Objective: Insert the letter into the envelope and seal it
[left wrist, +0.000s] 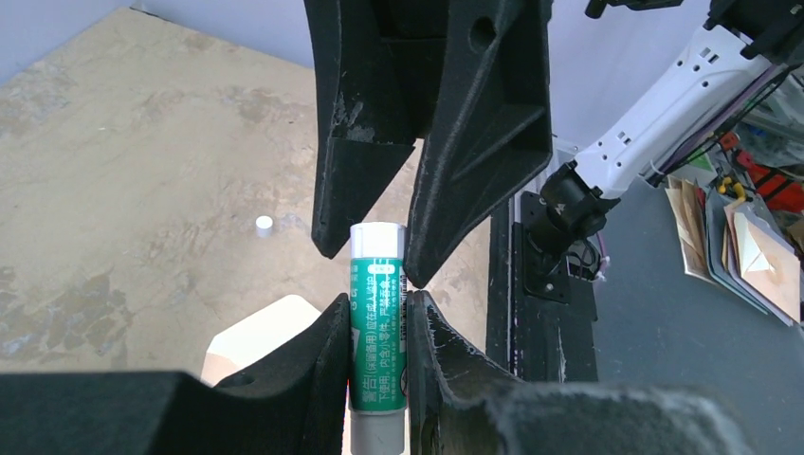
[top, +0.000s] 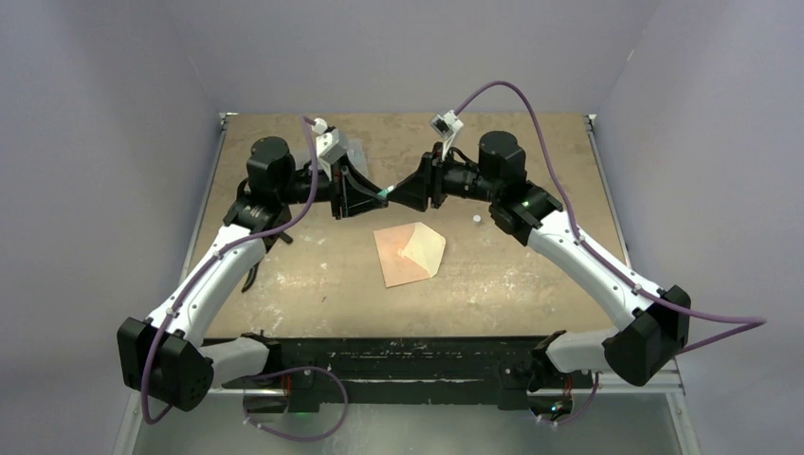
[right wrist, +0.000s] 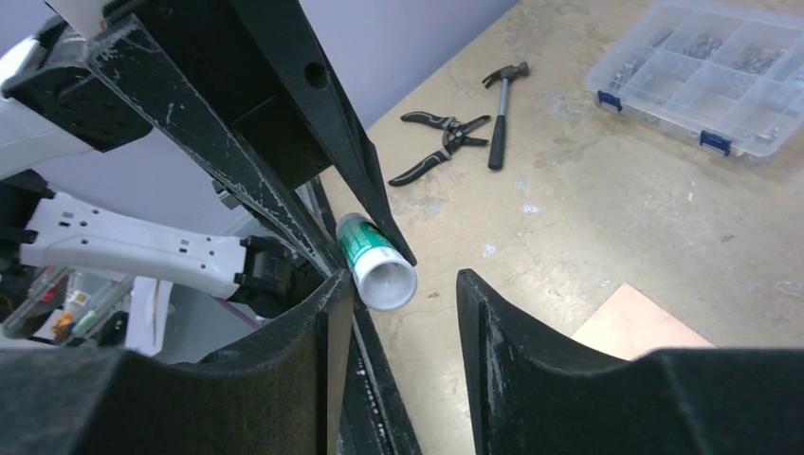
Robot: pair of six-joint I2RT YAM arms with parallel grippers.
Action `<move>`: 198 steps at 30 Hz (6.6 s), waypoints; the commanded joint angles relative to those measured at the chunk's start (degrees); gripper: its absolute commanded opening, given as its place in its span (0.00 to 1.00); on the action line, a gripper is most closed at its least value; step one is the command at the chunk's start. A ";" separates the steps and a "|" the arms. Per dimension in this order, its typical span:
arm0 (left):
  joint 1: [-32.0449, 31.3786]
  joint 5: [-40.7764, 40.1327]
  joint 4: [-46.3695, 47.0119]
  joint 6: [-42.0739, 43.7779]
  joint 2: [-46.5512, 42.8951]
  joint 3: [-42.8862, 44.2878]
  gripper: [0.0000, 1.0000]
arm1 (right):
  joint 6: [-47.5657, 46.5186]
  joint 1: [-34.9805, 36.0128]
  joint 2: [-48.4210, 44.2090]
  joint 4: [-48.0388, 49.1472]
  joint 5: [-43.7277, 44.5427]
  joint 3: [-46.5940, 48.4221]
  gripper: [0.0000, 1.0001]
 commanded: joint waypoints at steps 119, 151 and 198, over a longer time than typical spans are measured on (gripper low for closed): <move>-0.77 -17.01 7.84 5.53 -5.08 -8.93 0.00 | 9.09 -4.77 1.34 9.35 -3.07 -2.97 0.88; -0.77 3.90 17.38 -18.11 -2.10 -5.78 0.00 | 17.69 -4.96 0.52 20.68 -17.01 -6.74 0.00; -0.77 -19.49 -1.50 20.51 -11.23 -7.31 0.48 | 38.17 -2.75 3.67 18.89 -7.04 -5.34 0.00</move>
